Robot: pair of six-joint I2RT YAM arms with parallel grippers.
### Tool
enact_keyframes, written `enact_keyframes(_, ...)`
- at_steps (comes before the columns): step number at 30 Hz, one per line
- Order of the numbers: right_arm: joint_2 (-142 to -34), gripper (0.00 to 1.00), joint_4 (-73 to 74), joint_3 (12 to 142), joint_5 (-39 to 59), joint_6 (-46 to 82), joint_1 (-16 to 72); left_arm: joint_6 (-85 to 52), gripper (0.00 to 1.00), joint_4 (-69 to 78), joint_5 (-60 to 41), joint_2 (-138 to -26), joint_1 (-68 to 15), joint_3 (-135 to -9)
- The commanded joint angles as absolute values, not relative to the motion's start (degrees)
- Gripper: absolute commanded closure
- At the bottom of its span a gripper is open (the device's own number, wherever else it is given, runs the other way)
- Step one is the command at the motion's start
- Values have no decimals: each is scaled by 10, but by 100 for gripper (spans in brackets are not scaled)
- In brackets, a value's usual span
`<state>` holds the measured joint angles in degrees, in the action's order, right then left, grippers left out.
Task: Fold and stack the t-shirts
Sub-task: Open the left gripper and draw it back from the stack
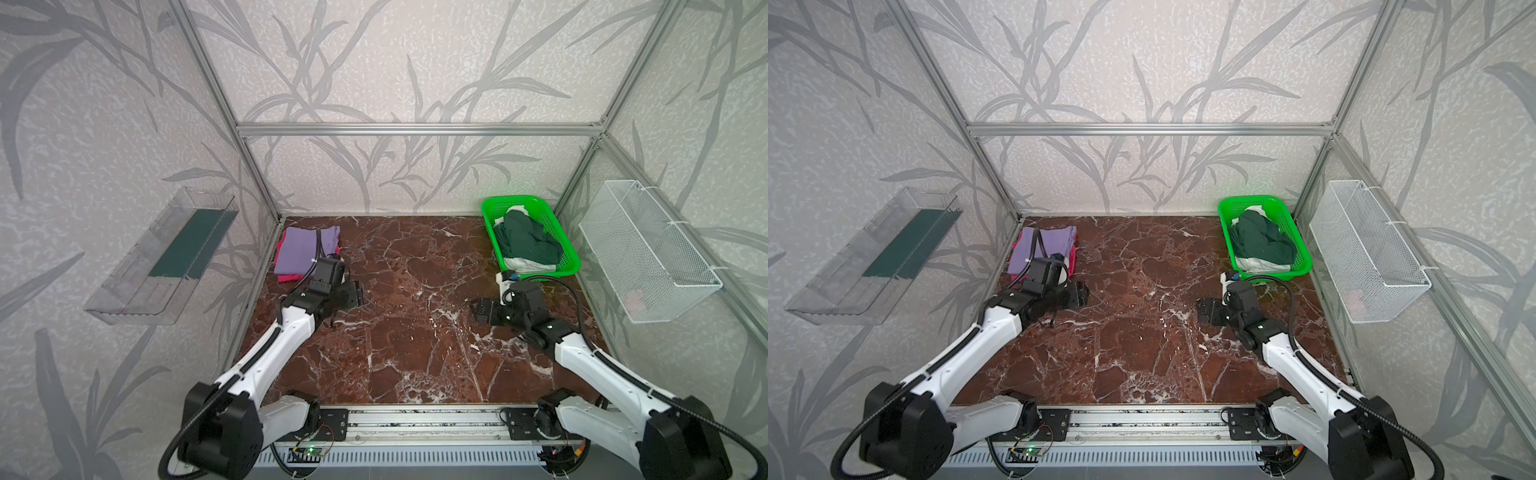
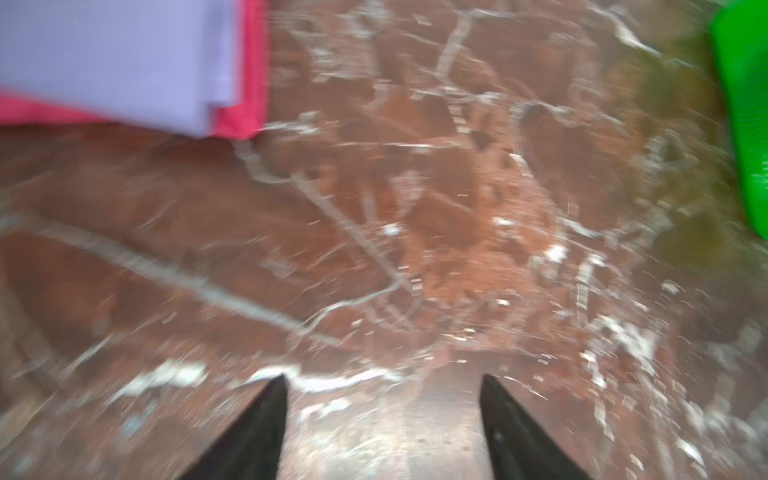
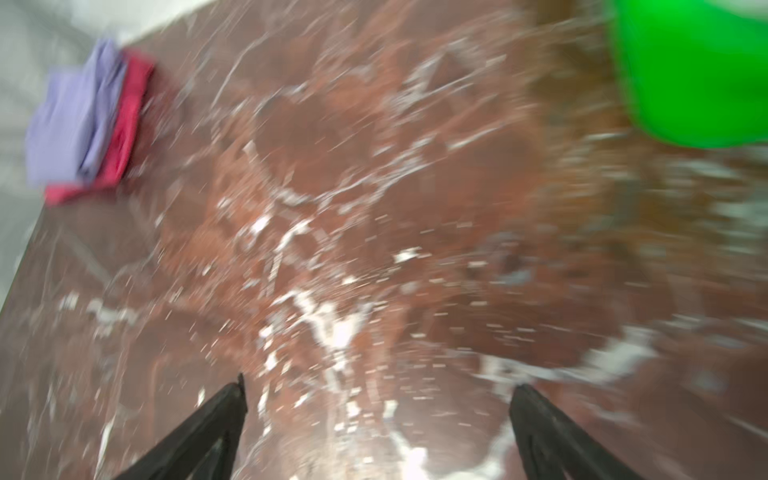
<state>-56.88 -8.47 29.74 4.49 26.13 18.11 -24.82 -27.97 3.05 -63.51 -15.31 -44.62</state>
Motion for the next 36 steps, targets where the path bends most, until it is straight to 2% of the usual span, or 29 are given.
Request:
enact_keyframes(1, -506, 1, -93, 281, -14, 253, 158, -301, 1, -276, 272, -581, -149, -409)
enact_keyframes(5, -436, 1, -57, 232, -174, 253, 153, -313, 1, -277, 448, -565, -152, -395)
enact_keyframes(6, -418, 0, -33, 216, -200, 113, 152, -300, 1, -253, 480, -565, -153, -385)
enact_keyframes(9, -394, 1, 55, 156, -230, 16, 149, -228, 1, -96, 519, -577, -152, -307)
enact_keyframes(11, -408, 1, 151, 98, -249, -12, 143, -151, 1, 75, 504, -605, -152, -244)
enact_keyframes(13, -426, 1, 164, 101, -218, -15, 123, -100, 1, 199, 470, -647, -144, -211)
enact_keyframes(15, -460, 1, 257, 81, -194, -4, 107, -91, 1, 267, 456, -688, -131, -205)
enact_keyframes(17, -515, 1, 346, 73, -159, -8, 86, -69, 1, 330, 396, -718, -101, -206)
enact_keyframes(19, -581, 1, 405, 84, -116, 1, 60, -79, 1, 393, 293, -737, -49, -193)
enact_keyframes(22, -674, 1, 523, 90, -63, 5, 37, -81, 1, 440, 224, -774, -1, -195)
enact_keyframes(25, -771, 1, 647, 90, -33, 4, 31, -59, 1, 508, 153, -846, 5, -195)
enact_keyframes(27, -845, 1, 709, 97, -18, 5, 30, -26, 1, 477, 86, -872, 5, -226)
enact_keyframes(29, -937, 1, 799, 103, -11, 5, 29, -30, 1, 447, 70, -867, 11, -237)
enact_keyframes(30, -927, 1, 771, 118, 3, 3, 28, -28, 1, 453, 70, -871, 11, -236)
enact_keyframes(32, -866, 1, 560, 181, 30, -14, 28, -29, 1, 446, 65, -869, 14, -239)
enact_keyframes(34, -871, 1, 413, 257, 49, -15, 30, -31, 1, 441, 63, -868, 16, -240)
enact_keyframes(36, -894, 1, 515, 228, 24, -14, 41, -31, 1, 441, 61, -868, 16, -240)
